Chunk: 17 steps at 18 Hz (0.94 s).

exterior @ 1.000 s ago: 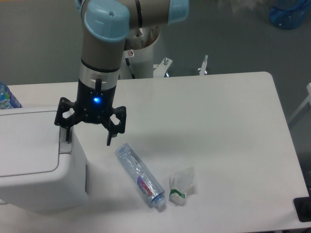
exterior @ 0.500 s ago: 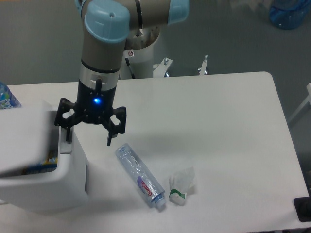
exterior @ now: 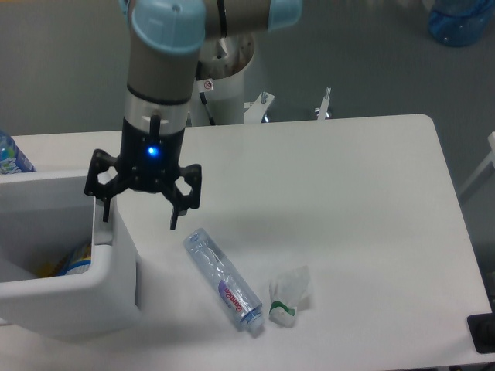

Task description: Open the trash can

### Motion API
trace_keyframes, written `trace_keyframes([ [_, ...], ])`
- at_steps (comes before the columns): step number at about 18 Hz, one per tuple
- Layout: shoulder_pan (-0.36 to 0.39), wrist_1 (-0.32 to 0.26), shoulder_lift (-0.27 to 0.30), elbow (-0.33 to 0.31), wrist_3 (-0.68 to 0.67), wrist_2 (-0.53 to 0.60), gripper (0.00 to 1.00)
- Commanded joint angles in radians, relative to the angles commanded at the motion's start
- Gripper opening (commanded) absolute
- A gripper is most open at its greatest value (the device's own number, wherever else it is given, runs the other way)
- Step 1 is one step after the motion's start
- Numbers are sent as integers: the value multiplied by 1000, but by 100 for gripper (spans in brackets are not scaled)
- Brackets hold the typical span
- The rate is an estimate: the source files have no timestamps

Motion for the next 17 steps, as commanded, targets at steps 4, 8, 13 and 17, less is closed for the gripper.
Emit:
trace_keyframes([
  [4, 66, -2, 0, 32, 86, 3, 100],
  [8, 106, -26, 5, 26, 253, 132, 100],
  [13, 145, -153, 6, 31, 530, 264, 100],
  [17, 154, -160, 5, 23, 565, 330, 100],
])
